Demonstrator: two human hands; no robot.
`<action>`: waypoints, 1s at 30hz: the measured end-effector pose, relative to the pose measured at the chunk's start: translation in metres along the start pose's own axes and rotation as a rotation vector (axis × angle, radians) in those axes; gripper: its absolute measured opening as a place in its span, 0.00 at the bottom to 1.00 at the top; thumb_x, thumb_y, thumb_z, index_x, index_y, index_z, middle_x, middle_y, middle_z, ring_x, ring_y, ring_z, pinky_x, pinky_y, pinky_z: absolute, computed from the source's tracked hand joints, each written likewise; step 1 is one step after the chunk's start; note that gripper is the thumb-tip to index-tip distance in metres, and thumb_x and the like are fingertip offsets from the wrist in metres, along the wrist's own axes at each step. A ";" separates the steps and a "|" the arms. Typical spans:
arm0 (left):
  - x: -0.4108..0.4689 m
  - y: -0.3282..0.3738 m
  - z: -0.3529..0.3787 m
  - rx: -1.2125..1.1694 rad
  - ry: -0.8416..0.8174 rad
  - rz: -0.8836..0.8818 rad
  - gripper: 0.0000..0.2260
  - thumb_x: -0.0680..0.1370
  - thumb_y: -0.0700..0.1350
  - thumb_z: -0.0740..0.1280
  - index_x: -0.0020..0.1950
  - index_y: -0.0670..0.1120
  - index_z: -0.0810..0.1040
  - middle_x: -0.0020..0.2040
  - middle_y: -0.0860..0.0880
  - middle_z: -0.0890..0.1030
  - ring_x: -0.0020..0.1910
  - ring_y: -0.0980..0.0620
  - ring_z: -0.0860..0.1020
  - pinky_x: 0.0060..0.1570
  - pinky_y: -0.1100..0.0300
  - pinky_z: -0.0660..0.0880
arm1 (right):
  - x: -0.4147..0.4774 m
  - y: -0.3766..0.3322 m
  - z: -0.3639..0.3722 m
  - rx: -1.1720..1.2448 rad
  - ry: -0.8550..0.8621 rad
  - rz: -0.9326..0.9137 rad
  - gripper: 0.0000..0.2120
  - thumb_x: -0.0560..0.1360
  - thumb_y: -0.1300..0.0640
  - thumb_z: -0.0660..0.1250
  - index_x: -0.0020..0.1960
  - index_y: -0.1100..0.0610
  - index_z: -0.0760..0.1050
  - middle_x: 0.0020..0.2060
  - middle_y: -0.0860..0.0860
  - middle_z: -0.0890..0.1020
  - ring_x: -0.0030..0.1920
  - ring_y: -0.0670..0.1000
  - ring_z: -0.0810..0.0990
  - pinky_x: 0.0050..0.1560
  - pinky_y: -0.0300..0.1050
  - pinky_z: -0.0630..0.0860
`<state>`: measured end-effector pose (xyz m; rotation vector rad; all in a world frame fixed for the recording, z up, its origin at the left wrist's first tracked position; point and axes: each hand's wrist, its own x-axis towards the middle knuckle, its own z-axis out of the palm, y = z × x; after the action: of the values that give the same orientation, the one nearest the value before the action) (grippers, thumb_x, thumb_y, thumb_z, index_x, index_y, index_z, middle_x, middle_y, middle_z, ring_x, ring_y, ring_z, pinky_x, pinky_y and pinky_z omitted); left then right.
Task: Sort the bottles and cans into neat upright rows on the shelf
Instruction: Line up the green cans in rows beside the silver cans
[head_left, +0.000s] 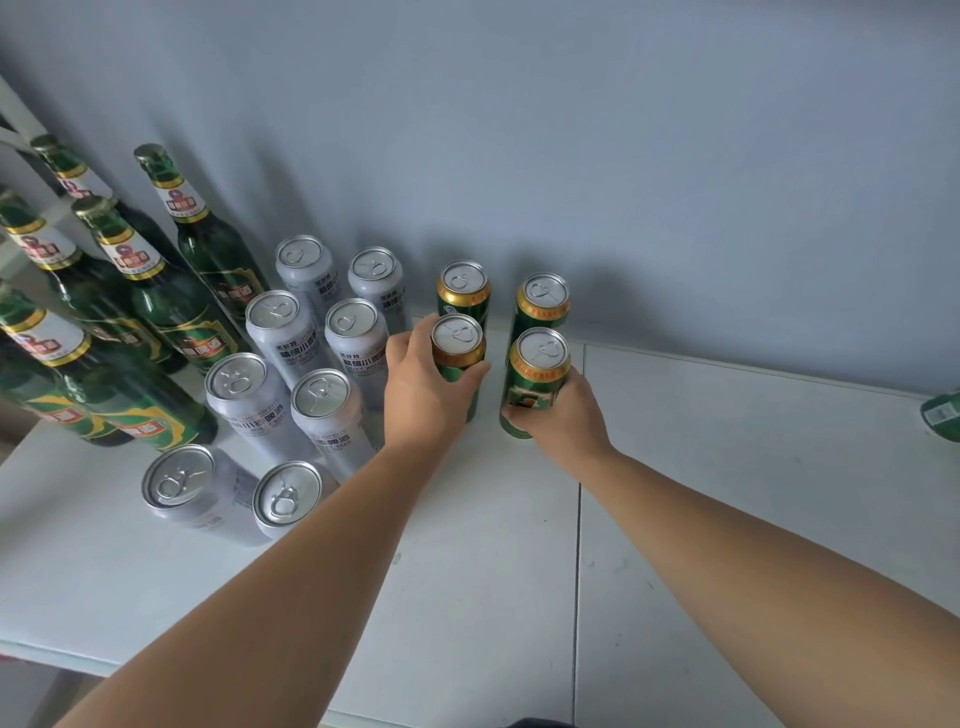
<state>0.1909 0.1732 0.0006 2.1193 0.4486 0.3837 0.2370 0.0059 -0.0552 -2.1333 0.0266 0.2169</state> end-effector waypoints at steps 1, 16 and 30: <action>0.000 0.000 0.000 0.009 -0.002 0.000 0.31 0.72 0.52 0.77 0.73 0.52 0.70 0.64 0.50 0.69 0.52 0.60 0.68 0.56 0.68 0.65 | -0.001 0.000 0.000 0.003 -0.001 0.007 0.42 0.54 0.37 0.78 0.65 0.48 0.73 0.58 0.49 0.80 0.57 0.51 0.81 0.57 0.53 0.82; -0.028 -0.020 0.014 0.006 -0.050 -0.193 0.26 0.75 0.49 0.74 0.71 0.49 0.71 0.62 0.50 0.77 0.61 0.47 0.77 0.55 0.56 0.71 | -0.027 0.019 -0.037 -0.163 -0.033 0.051 0.32 0.70 0.43 0.76 0.67 0.57 0.69 0.62 0.53 0.75 0.63 0.53 0.74 0.54 0.42 0.72; -0.114 0.004 0.074 0.133 -0.164 -0.236 0.29 0.79 0.54 0.68 0.77 0.43 0.66 0.72 0.46 0.71 0.69 0.47 0.73 0.66 0.49 0.72 | -0.069 0.090 -0.140 -0.109 0.050 0.116 0.27 0.72 0.43 0.74 0.65 0.55 0.72 0.63 0.48 0.76 0.64 0.52 0.77 0.56 0.45 0.72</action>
<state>0.1223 0.0658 -0.0474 2.1741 0.6347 0.0451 0.1797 -0.1647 -0.0455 -2.2478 0.1721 0.2375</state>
